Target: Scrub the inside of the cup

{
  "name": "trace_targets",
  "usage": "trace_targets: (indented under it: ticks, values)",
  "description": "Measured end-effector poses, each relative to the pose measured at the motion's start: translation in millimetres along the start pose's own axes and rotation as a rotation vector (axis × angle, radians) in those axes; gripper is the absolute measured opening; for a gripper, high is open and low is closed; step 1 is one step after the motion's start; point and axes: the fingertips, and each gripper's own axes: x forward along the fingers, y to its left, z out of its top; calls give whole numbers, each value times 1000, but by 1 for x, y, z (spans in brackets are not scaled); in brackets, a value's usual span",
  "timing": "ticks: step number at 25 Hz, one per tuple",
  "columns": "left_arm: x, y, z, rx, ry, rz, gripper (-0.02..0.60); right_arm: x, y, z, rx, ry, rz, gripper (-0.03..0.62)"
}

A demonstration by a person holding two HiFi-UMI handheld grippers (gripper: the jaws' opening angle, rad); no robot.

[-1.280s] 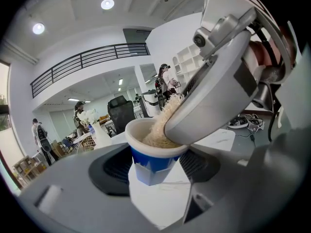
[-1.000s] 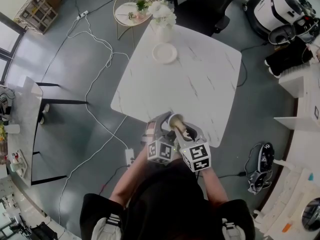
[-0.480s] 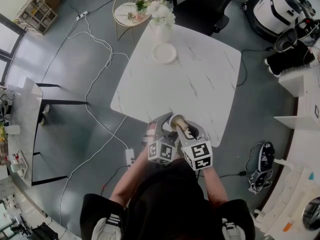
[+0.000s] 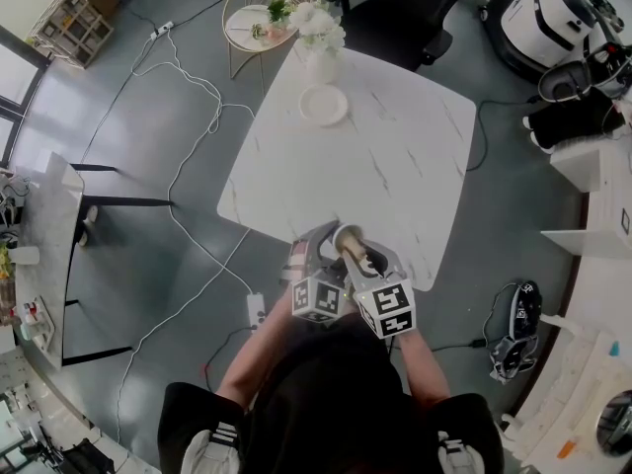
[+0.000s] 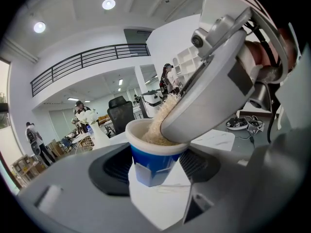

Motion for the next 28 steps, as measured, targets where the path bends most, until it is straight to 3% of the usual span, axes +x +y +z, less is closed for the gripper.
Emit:
trace_targets:
  ticks: [28]
  values:
    - [1,-2,2,3,3,8,313,-1,-1,1,-10,6,4,114]
